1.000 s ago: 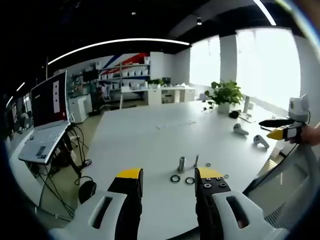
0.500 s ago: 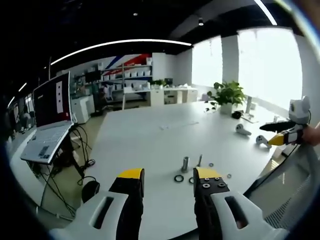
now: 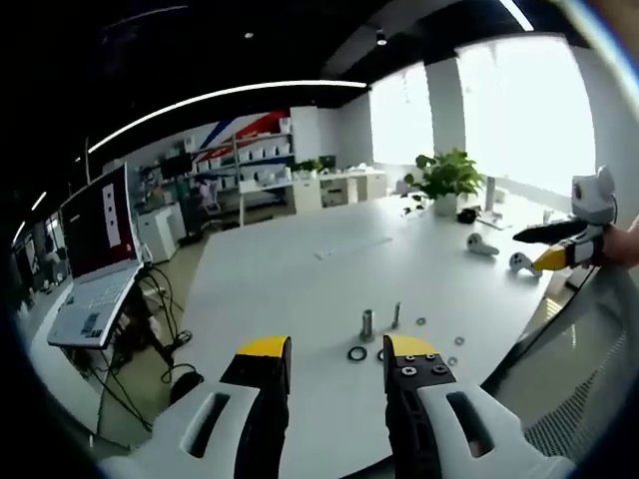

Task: Place the washer onto the threaded stud by aligning its center hole with the stud, sliding it down to the base, and recovering from edge contact or off-axis alignment until the washer reaches the visible bottom stop.

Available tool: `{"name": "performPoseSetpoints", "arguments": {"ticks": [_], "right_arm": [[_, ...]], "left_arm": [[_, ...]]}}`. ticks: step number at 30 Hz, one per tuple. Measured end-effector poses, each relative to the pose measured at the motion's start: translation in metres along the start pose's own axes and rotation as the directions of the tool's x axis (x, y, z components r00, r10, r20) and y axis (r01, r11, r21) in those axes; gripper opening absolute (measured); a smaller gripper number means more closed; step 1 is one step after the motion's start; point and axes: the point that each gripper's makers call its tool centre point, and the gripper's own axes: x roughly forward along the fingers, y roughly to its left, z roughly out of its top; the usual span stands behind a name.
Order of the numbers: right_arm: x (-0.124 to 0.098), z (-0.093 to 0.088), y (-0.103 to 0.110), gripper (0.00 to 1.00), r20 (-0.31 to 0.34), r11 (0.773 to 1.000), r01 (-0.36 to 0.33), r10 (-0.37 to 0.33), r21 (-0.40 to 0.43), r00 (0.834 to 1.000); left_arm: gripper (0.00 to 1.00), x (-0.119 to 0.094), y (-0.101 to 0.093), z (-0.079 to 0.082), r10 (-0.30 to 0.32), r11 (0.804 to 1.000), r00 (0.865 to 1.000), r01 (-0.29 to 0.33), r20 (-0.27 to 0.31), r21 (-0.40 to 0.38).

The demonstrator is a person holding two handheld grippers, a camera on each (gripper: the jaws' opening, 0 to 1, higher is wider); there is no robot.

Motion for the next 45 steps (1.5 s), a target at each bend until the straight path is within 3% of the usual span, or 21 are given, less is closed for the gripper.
{"name": "performPoseSetpoints", "arguments": {"ticks": [5,8,14,20,22,24,32,36,39,45], "right_arm": [[0.000,0.002,-0.002,0.70,0.005,1.000,0.013,-0.013,-0.007,1.000],[0.000,0.001,-0.001,0.70,-0.008,0.998,0.016,-0.017,-0.053,1.000],[-0.003,0.001,-0.014,0.71,0.001,0.997,0.073,-0.073,-0.004,0.997],[-0.008,0.007,-0.025,0.73,0.030,0.991,0.136,-0.136,-0.003,0.990],[-0.009,0.006,-0.030,0.74,0.024,0.987,0.161,-0.161,-0.001,0.987],[-0.009,0.007,-0.032,0.74,0.024,0.983,0.181,-0.180,-0.012,0.983],[-0.011,0.003,-0.039,0.74,-0.009,0.970,0.233,-0.234,-0.077,0.972],[-0.015,0.004,-0.047,0.74,-0.008,0.953,0.283,-0.285,-0.111,0.958],[-0.017,0.000,-0.051,0.74,-0.033,0.943,0.307,-0.313,-0.131,0.949],[-0.015,-0.006,-0.052,0.74,-0.071,0.934,0.311,-0.328,-0.177,0.942]], "left_arm": [[0.35,0.001,0.006,-0.003,0.004,0.999,1.000,-0.004,-0.009,-0.038],[0.35,0.001,0.006,-0.005,-0.002,0.998,1.000,0.001,-0.011,-0.066],[0.35,0.006,-0.014,-0.010,-0.091,0.995,0.995,0.088,-0.045,-0.053],[0.34,0.006,-0.015,-0.013,-0.107,0.994,0.993,0.105,-0.055,-0.040],[0.35,0.005,-0.019,-0.008,-0.145,0.985,0.989,0.143,-0.016,-0.093],[0.35,0.005,-0.017,-0.012,-0.160,0.980,0.987,0.155,-0.029,-0.126],[0.36,0.006,-0.030,-0.013,-0.229,0.965,0.973,0.223,-0.032,-0.136],[0.37,0.009,-0.037,-0.028,-0.266,0.963,0.958,0.258,-0.106,-0.082],[0.37,0.005,-0.046,-0.016,-0.307,0.949,0.951,0.302,-0.047,-0.086],[0.37,0.004,-0.049,-0.015,-0.326,0.944,0.944,0.323,-0.038,-0.069]]}}
